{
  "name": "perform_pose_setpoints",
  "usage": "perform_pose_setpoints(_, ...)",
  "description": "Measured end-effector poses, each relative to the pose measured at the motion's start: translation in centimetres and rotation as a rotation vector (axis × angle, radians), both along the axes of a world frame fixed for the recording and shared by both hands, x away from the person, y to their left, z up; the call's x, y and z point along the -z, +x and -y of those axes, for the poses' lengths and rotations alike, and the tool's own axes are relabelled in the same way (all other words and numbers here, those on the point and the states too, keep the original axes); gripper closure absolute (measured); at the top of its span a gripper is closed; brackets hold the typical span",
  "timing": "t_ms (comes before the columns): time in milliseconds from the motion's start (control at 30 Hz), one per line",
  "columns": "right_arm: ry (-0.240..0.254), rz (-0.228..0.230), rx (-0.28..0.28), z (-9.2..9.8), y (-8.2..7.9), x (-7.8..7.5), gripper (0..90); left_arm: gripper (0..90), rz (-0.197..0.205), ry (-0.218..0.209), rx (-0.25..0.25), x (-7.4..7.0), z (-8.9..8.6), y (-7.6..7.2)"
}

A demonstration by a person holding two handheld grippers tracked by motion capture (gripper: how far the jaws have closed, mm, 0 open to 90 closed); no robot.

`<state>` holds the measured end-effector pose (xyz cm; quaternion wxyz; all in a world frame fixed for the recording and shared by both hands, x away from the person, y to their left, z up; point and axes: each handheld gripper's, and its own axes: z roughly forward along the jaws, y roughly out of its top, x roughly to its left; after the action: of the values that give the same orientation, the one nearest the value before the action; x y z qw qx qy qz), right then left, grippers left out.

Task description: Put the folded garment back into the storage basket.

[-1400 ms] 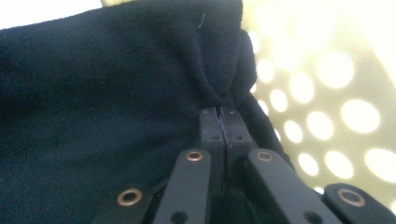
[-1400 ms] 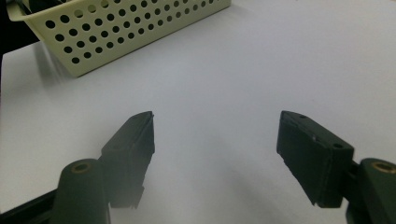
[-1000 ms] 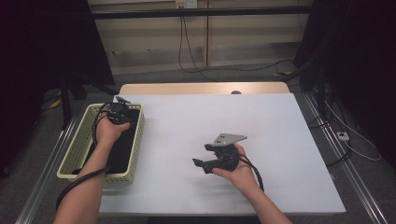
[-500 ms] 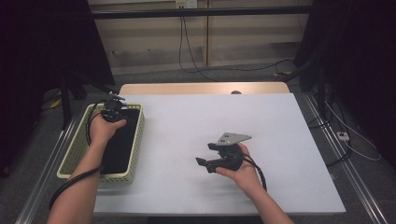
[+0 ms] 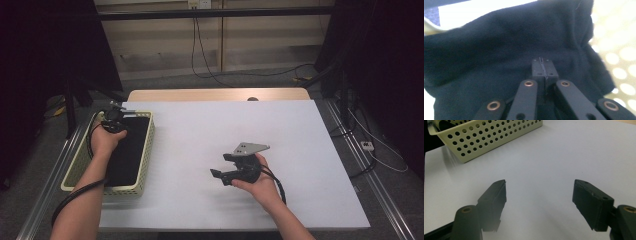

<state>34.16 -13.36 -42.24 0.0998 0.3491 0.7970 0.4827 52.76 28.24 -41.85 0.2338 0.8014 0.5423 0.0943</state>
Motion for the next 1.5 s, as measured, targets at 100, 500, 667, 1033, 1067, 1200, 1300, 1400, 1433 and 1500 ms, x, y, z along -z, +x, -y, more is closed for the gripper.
perform_pose_setpoints(100, -0.002, -0.001, 0.000, 0.0, 0.0, 0.1, 28.0, 90.0, 0.001, -0.001, -0.004, 0.7, 0.3, 0.2)
perform_pose_setpoints(500, 0.003, 0.004, -0.002, 0.1, 0.0, 0.0, 28.1, 90.0, -0.014, 0.056, 0.063, 0.9, 3.1, 0.6)
perform_pose_setpoints(667, 0.004, 0.004, -0.006, 0.3, 0.1, -0.1, 28.0, 89.6, -0.015, 0.014, 0.060, -0.3, 2.5, 0.6)
perform_pose_setpoints(1033, 0.004, 0.018, 0.010, 1.0, -0.2, -0.6, 28.0, 78.2, -0.009, 0.018, 0.041, -4.2, 0.1, -0.1)
perform_pose_setpoints(1067, 0.003, 0.019, 0.009, 1.0, -0.2, -0.6, 27.9, 78.8, -0.007, 0.017, 0.042, -4.2, -0.2, -0.2)
perform_pose_setpoints(1200, -0.004, 0.012, 0.007, 1.1, -0.4, -0.5, 27.9, 80.9, -0.017, -0.005, 0.014, -3.3, -1.4, -0.5)
perform_pose_setpoints(1300, -0.009, 0.008, 0.009, 1.3, -0.4, -0.3, 27.9, 82.0, -0.013, -0.006, -0.007, -2.8, -2.2, -0.8)
perform_pose_setpoints(1400, -0.015, 0.005, 0.011, 1.4, -0.5, -0.2, 27.9, 83.6, -0.023, 0.001, -0.016, -2.5, -3.0, -1.0)
perform_pose_setpoints(1433, -0.017, 0.007, 0.012, 1.5, -0.5, -0.2, 27.9, 84.7, -0.021, 0.008, -0.025, -2.3, -3.3, -1.1)
perform_pose_setpoints(1500, -0.019, 0.006, 0.011, 1.4, -0.6, -0.1, 27.9, 85.8, -0.032, 0.015, -0.035, -1.8, -4.1, -1.2)
